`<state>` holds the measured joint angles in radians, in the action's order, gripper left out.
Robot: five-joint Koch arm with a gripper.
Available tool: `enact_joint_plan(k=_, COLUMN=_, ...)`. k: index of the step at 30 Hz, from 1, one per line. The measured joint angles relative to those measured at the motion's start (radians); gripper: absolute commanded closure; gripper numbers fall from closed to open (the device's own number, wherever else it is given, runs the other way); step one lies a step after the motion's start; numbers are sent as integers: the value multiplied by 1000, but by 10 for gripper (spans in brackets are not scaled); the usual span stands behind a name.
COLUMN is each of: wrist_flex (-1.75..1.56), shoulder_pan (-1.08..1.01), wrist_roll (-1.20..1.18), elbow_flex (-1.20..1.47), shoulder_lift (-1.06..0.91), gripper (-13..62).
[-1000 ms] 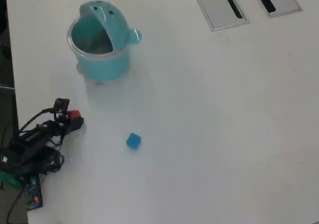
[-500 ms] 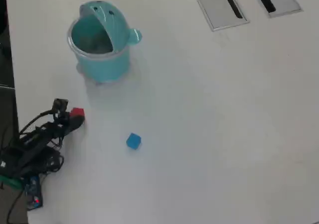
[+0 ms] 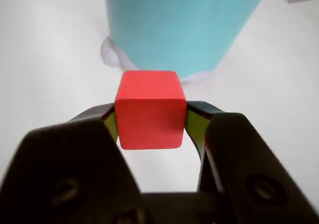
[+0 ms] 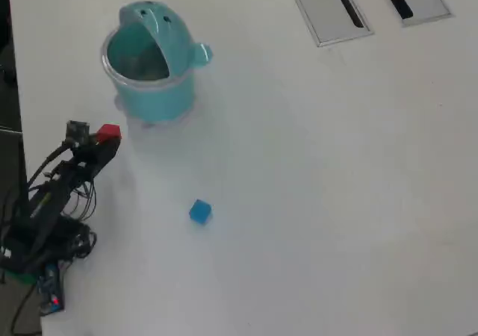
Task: Grasp RGB lego blocks and put them in the bin one by one.
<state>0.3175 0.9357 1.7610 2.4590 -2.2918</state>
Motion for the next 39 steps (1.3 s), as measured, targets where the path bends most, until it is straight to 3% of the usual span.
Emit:
enact_joint_plan(k=10, wrist_flex=64, shoulder_pan=58, wrist_roll=-40, elbow_flex=-586, shoulder_lift=104, gripper=362)
enact_joint_plan(k=23, wrist_flex=66, shoulder_pan=129, wrist_roll=-40, elbow_flex=-781, shoulder_lift=377, gripper=372)
enact_joint_plan(k=39, wrist_flex=-35, shoulder_pan=34, wrist_roll=-37, elbow_flex=-1095, shoulder_lift=785, gripper=370)
